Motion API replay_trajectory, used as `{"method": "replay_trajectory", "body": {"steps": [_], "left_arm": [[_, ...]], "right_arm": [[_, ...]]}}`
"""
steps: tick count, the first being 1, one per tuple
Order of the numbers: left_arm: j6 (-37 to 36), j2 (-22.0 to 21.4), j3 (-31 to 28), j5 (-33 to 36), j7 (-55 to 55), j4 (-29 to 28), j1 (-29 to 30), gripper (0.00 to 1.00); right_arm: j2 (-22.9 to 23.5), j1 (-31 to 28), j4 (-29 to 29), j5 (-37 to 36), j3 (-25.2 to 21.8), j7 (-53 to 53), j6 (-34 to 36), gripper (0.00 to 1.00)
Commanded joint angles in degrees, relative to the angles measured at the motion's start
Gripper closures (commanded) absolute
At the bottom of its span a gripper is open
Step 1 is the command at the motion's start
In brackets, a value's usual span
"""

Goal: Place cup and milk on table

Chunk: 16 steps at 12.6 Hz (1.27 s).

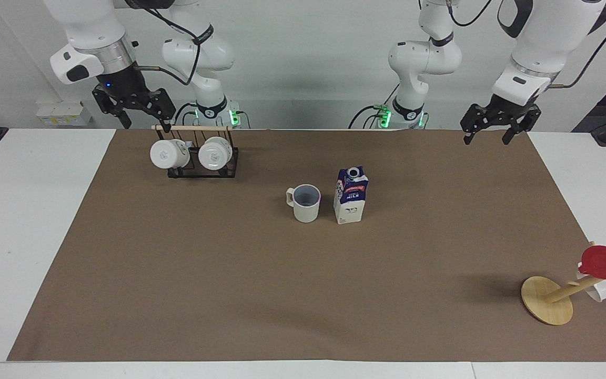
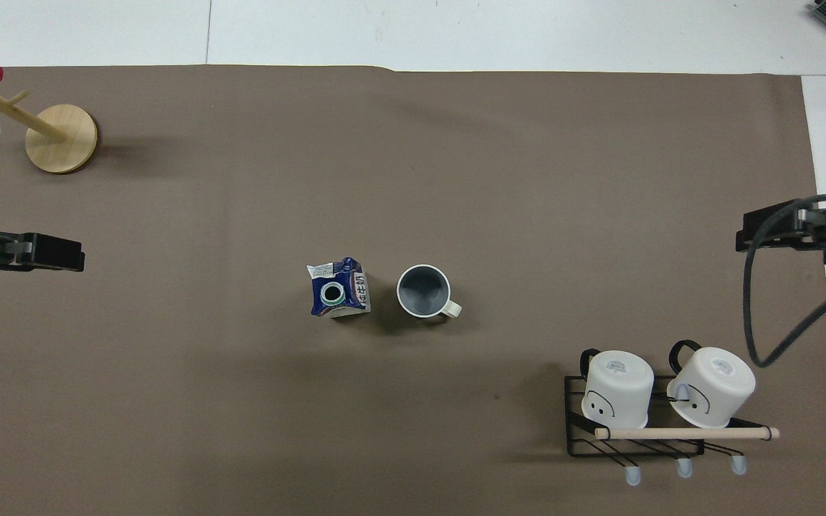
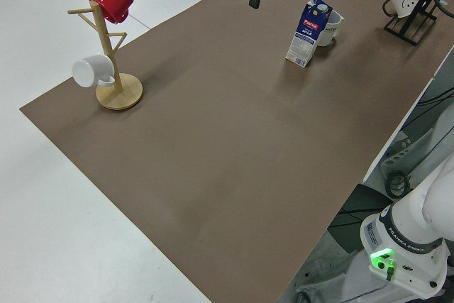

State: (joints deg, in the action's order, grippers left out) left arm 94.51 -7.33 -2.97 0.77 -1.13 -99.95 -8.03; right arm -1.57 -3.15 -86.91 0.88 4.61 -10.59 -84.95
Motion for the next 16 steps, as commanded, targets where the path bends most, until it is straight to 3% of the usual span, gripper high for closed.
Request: {"method": "replay_trajectory", "body": {"steps": [1, 6, 13, 16], "left_arm": [[-1.8, 0.8, 0.7, -1.1, 1.2, 1.9, 1.3, 0.00], [-2.4, 0.8, 1.0, -2.3, 2.6, 2.0, 2.3, 0.00], [-3.4, 1.4, 7.6, -3.2, 4.5, 2.6, 9.8, 0.00], [-4.0, 1.4, 7.7, -3.2, 4.5, 3.3, 9.2, 0.00]], "right_arm": [[-0.5, -1.0, -0.5, 1.1, 0.3, 1.5, -0.6, 0.00], [-0.5, -1.0, -0.5, 1.1, 0.3, 1.5, -0.6, 0.00], [-0.5, -1.0, -0.5, 1.1, 0.3, 1.5, -0.6, 0.00], [-0.5, -1.0, -0.5, 1.1, 0.3, 1.5, -0.6, 0.00]]}}
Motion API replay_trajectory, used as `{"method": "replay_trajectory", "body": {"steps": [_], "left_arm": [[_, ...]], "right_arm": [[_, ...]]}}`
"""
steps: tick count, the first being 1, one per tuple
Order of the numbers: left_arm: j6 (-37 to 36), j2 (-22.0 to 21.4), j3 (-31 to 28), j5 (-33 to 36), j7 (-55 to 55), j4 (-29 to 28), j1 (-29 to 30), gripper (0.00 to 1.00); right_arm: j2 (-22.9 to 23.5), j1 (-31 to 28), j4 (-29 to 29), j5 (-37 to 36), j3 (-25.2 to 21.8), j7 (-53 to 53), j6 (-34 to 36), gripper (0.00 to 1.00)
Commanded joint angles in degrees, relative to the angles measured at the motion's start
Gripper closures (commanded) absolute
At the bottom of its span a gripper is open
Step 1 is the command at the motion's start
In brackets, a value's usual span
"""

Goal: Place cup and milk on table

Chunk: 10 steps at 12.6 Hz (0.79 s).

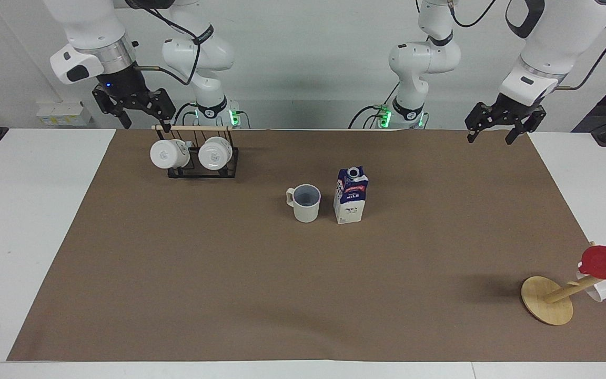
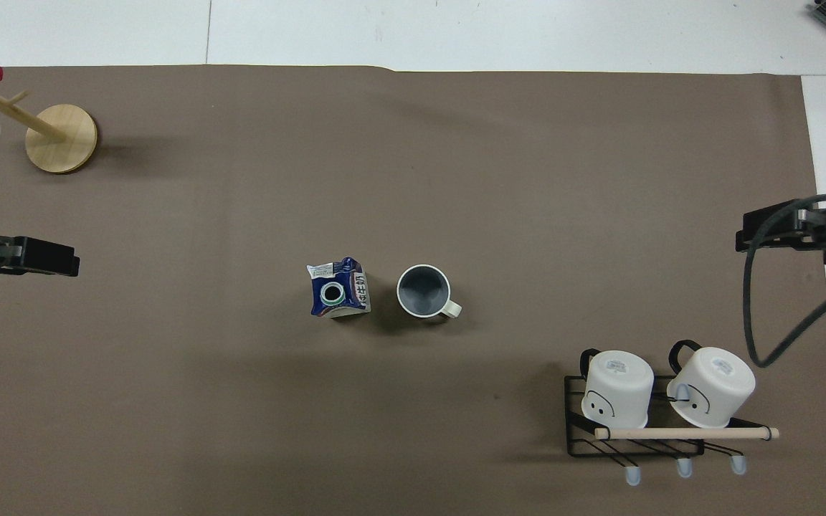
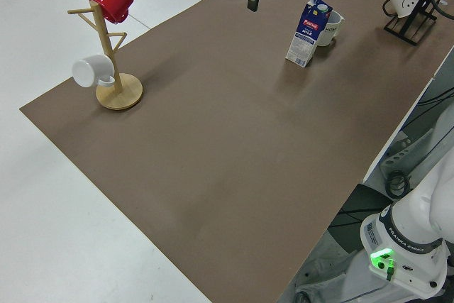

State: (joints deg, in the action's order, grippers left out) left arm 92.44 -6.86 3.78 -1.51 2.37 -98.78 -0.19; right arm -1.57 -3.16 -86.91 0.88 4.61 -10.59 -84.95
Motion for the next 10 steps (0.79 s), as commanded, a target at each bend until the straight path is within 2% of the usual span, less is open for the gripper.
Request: {"method": "replay_trajectory", "body": {"steps": [1, 10], "left_arm": [[-2.1, 0.9, 1.1, -1.0, 1.0, 2.1, 1.3, 0.00], [-4.5, 0.6, 1.0, -0.2, 0.4, 2.0, 1.3, 0.00]], "right_arm": [[-0.5, -1.0, -0.5, 1.1, 0.3, 1.5, -0.6, 0.00], [-0.5, -1.0, -0.5, 1.1, 0.3, 1.5, -0.6, 0.00]]}}
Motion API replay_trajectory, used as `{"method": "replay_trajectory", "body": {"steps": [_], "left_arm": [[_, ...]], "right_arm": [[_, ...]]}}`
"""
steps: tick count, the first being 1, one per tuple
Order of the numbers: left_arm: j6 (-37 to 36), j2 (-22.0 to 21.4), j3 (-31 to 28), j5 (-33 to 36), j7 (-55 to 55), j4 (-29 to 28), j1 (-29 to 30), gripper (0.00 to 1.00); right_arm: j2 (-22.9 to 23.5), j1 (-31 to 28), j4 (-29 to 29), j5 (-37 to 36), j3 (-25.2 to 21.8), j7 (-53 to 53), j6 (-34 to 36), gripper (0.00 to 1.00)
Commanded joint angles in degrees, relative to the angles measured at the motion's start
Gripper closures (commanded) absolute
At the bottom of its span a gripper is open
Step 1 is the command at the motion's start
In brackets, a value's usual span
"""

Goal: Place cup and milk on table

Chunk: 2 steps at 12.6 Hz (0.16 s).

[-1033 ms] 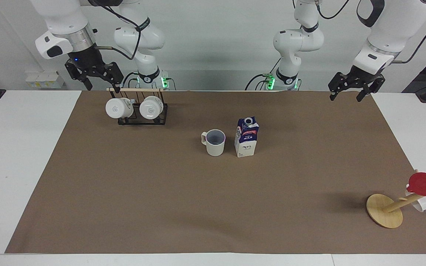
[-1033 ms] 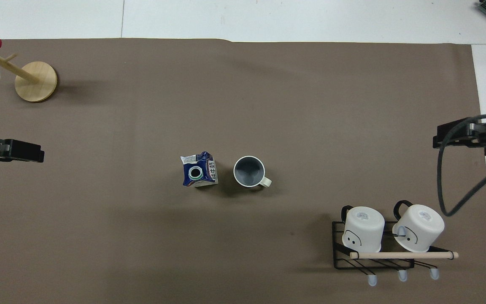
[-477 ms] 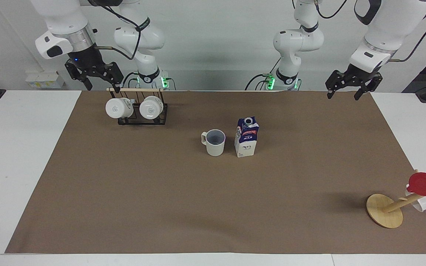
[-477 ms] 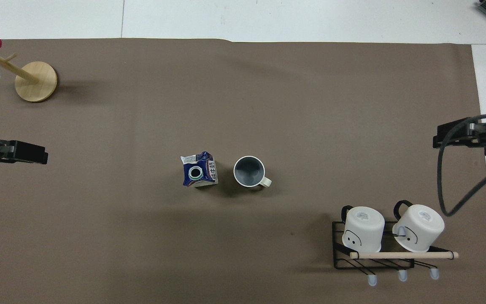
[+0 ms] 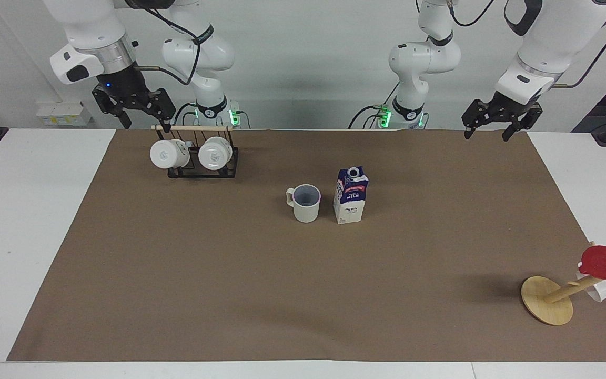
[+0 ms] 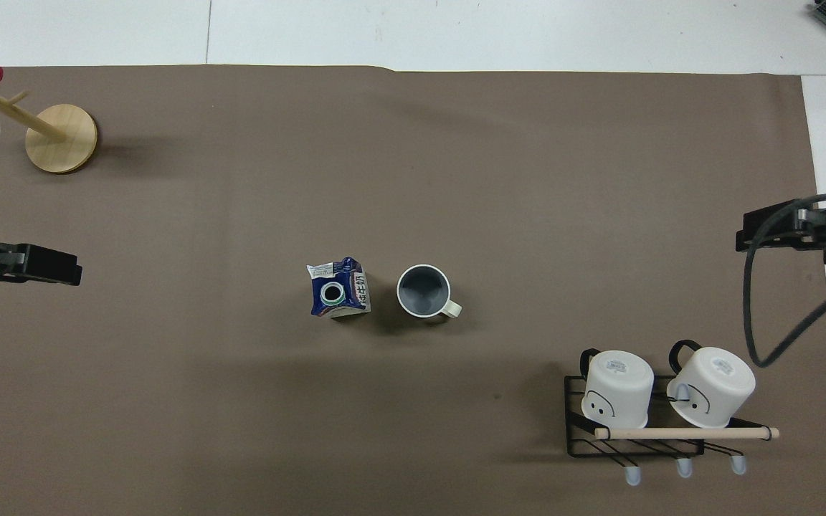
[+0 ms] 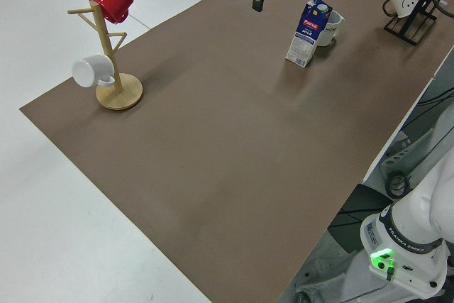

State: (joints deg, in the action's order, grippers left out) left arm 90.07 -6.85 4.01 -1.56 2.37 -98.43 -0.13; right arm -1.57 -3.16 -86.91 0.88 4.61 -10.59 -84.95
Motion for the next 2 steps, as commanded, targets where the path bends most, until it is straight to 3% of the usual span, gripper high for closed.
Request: {"method": "replay_trajectory", "body": {"steps": [1, 2], "left_arm": [[-2.2, 0.5, 0.7, -0.1, 0.4, 1.6, 1.3, 0.00], [-2.1, 0.5, 0.7, -0.1, 0.4, 1.6, 1.3, 0.00]], "right_arm": [[-0.5, -1.0, -0.5, 1.1, 0.3, 1.5, -0.6, 0.00], [-0.5, -1.0, -0.5, 1.1, 0.3, 1.5, -0.6, 0.00]]}}
